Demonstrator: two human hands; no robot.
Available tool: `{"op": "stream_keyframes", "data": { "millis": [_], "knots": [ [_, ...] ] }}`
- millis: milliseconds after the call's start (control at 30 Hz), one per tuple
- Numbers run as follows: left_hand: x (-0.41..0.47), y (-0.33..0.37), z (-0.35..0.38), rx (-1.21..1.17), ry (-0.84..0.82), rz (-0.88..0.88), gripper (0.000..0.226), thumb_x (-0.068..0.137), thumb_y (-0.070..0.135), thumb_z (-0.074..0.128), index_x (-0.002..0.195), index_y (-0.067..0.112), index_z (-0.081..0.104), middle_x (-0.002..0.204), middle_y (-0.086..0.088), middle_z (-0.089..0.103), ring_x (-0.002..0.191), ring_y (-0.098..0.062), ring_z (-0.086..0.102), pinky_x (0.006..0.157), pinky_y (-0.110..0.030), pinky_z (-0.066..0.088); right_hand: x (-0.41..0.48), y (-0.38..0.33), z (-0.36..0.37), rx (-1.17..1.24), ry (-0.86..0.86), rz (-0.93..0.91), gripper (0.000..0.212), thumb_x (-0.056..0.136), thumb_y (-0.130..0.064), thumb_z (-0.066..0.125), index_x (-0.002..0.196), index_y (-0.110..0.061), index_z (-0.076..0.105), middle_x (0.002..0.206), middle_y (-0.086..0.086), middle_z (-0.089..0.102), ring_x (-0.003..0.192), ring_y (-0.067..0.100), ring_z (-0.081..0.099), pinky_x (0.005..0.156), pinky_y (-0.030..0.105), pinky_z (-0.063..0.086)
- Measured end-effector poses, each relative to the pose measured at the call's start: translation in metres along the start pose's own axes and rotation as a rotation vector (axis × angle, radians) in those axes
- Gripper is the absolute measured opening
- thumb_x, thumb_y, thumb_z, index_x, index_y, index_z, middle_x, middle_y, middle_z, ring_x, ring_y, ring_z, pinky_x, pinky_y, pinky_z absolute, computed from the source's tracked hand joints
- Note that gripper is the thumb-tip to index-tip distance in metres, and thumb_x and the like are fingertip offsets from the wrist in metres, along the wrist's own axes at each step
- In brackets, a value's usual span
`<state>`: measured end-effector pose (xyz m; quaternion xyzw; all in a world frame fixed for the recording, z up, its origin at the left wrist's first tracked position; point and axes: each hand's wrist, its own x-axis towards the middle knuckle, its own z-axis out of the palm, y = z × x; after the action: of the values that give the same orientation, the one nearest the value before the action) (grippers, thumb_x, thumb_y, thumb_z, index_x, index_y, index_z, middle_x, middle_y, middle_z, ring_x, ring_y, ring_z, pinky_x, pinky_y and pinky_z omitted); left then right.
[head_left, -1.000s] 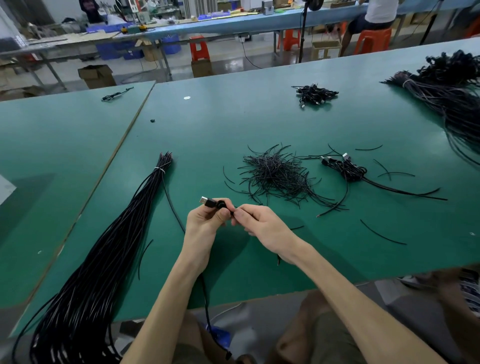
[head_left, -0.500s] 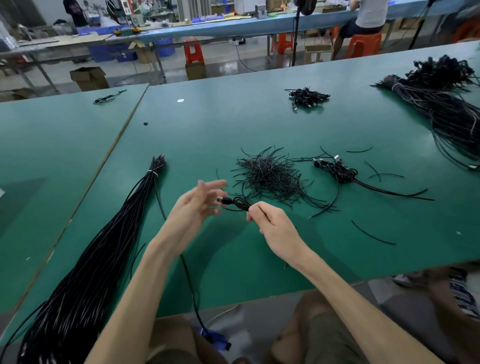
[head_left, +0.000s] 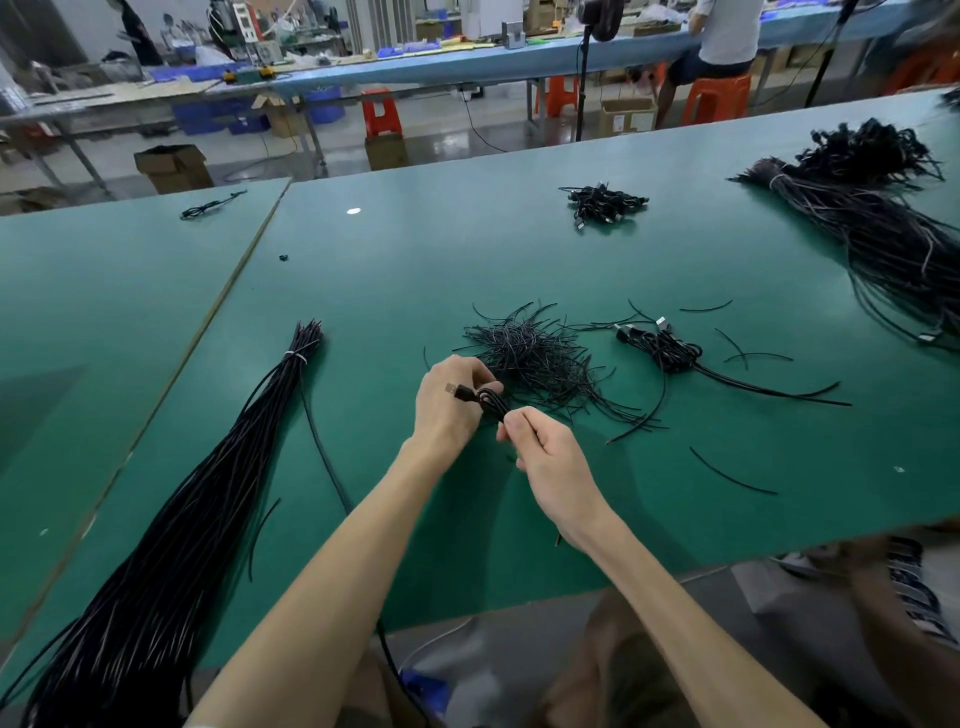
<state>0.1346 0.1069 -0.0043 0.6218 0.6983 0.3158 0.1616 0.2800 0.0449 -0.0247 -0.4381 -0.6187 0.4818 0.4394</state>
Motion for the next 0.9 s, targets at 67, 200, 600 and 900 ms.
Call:
{"op": "stream_keyframes", "data": {
  "millis": [67,200,600,900],
  "knots": [
    [-0.004,-0.002,-0.003,-0.023,0.021,-0.002,0.006,0.093,0.019,0.074,0.089,0.017,0.078,0.085,0.007,0.069,0.087,-0.018,0.067,0.073,-0.028,0.049,0.000,0.001,0.001,-0.024,-0.003,-0.008,0.034,0.110,-0.029,0.045,0.082,-0.018,0.060,0.067,-0.014,0.047,0.063,0.005,0.037,0.069,0.033,0.039],
    [-0.009,-0.010,-0.010,-0.125,0.079,-0.033,0.018,0.089,0.001,0.071,0.086,0.017,0.080,0.081,0.008,0.072,0.071,-0.009,0.063,0.068,-0.024,0.052,0.001,0.003,0.000,0.009,0.025,0.005,0.034,0.110,-0.032,0.046,0.082,-0.020,0.061,0.063,-0.011,0.038,0.060,0.009,0.032,0.066,0.036,0.037],
    [-0.039,-0.031,-0.042,-0.541,0.202,-0.157,0.009,0.093,0.025,0.075,0.088,0.017,0.075,0.075,0.004,0.073,0.067,-0.010,0.068,0.061,-0.013,0.044,0.005,0.011,-0.001,0.112,0.106,0.080,0.034,0.110,-0.035,0.043,0.088,-0.016,0.062,0.055,-0.017,0.034,0.053,0.006,0.031,0.065,0.021,0.040],
    [-0.081,-0.010,-0.030,-0.565,-0.009,0.152,0.006,0.091,0.018,0.078,0.087,0.018,0.074,0.076,0.004,0.074,0.069,-0.014,0.070,0.068,-0.021,0.052,0.005,0.011,0.001,0.054,0.115,0.065,0.034,0.110,-0.035,0.044,0.088,-0.016,0.063,0.056,-0.018,0.042,0.058,0.006,0.038,0.066,0.033,0.043]
  ]
}}
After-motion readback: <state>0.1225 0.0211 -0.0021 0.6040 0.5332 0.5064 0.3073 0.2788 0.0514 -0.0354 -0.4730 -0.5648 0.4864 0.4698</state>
